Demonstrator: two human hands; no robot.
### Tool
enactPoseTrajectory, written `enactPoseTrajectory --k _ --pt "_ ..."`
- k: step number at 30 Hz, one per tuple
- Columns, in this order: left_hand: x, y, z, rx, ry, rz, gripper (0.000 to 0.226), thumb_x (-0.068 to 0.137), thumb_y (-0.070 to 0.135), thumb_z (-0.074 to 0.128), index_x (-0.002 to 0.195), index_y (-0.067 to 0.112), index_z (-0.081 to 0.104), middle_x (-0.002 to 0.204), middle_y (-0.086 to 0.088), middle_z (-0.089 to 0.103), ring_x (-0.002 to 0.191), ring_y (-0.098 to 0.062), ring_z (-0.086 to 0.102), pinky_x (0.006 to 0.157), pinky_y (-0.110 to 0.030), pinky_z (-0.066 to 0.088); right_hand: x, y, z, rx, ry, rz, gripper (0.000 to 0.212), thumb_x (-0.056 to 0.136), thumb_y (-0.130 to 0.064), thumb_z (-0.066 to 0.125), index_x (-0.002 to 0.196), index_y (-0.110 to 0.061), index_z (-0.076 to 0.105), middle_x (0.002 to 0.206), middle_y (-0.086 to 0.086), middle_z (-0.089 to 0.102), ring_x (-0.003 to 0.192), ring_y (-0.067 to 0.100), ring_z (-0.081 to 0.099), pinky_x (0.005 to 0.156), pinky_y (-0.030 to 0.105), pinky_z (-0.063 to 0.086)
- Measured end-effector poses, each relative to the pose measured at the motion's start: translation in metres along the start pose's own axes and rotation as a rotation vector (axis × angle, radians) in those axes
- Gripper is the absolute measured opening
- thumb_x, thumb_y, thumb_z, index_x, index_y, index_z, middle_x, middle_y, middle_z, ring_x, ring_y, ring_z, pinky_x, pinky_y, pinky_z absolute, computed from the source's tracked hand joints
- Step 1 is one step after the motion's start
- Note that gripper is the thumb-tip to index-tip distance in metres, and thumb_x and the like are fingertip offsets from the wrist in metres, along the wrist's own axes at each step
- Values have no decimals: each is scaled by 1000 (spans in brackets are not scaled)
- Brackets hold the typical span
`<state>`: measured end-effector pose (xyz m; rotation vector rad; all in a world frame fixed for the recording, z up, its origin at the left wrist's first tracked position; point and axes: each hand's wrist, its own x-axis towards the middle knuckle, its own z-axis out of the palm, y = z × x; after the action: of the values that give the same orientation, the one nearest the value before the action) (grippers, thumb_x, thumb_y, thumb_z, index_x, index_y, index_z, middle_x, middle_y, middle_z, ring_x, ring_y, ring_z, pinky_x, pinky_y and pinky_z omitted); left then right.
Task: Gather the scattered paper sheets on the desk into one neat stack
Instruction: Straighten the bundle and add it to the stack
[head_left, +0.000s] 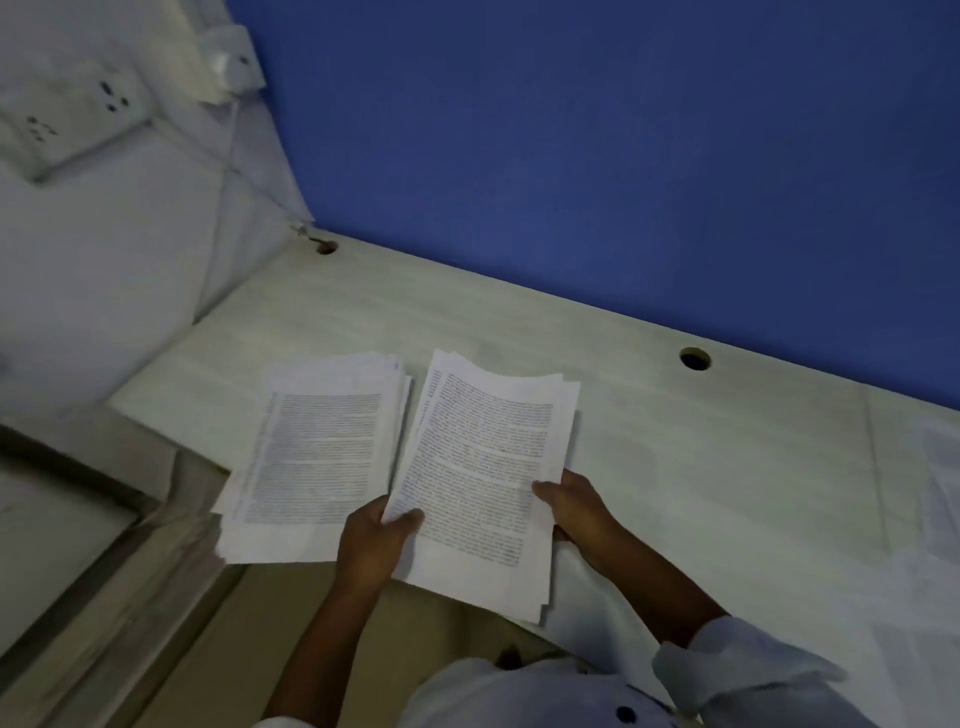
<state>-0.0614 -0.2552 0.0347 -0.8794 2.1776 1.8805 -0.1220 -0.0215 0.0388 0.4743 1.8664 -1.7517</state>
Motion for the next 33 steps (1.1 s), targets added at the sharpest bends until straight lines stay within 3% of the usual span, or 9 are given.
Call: enactPoseTrajectory --k 4,9,14,17,20,23,25,30,33 --pt "11 -6 -51 -14 206 4 10 93 18 64 89 24 71 92 5 71 90 -18 65 89 -35 51 8 -19 49 -193 -219 22 24 94 -8 54 112 -16 66 99 4 72 80 19 68 66 31 57" --pt "32 -11 -104 13 348 -4 21 92 18 64 111 13 72 107 -1 70 100 -22 65 95 -38 50 12 -39 94 -302 -337 72 13 94 -20 56 83 -15 60 76 6 62 49 10 59 55 30 49" --pt "63 -26 -134 12 448 -96 18 84 18 74 95 4 74 97 -14 72 88 -27 66 79 -32 49 14 -39 108 -343 -353 127 15 94 -27 59 91 -13 63 83 7 64 57 15 61 62 31 54" --pt "80 -32 -144 96 514 -171 26 83 16 74 104 1 72 108 -17 70 101 -31 65 90 -37 50 16 -35 108 -324 -366 170 15 94 -25 59 86 -12 61 73 6 61 47 11 56 58 29 49" --pt "92 -36 -152 336 561 -239 50 78 27 78 119 3 63 125 -20 61 117 -36 56 100 -42 45 18 -27 104 -246 -367 208 13 94 -19 60 85 -10 60 72 7 60 54 16 58 55 27 46" --pt "102 -37 -161 555 545 -262 94 68 49 82 139 2 41 140 -22 42 131 -40 40 105 -52 39 18 -18 96 -223 -353 223 11 93 -20 61 91 -10 61 82 10 63 70 23 62 59 29 49" --pt "111 -36 -167 491 465 -267 102 66 49 84 141 -1 37 143 -23 42 131 -38 43 105 -50 41 19 -11 89 -231 -338 245 12 93 -22 61 94 -10 62 87 10 65 76 25 64 62 31 51" --pt "128 -31 -173 246 276 -283 53 74 26 84 114 -2 66 116 -12 66 104 -28 63 86 -35 49 20 7 65 -243 -270 288 20 92 -24 62 101 -6 66 96 13 70 83 28 69 67 36 57" --pt "141 -46 -180 85 217 -332 55 59 28 93 105 7 70 115 -8 67 100 -24 65 94 -40 51 22 13 53 -233 -231 300 23 92 -25 63 105 -6 67 100 15 71 88 31 70 70 37 58"
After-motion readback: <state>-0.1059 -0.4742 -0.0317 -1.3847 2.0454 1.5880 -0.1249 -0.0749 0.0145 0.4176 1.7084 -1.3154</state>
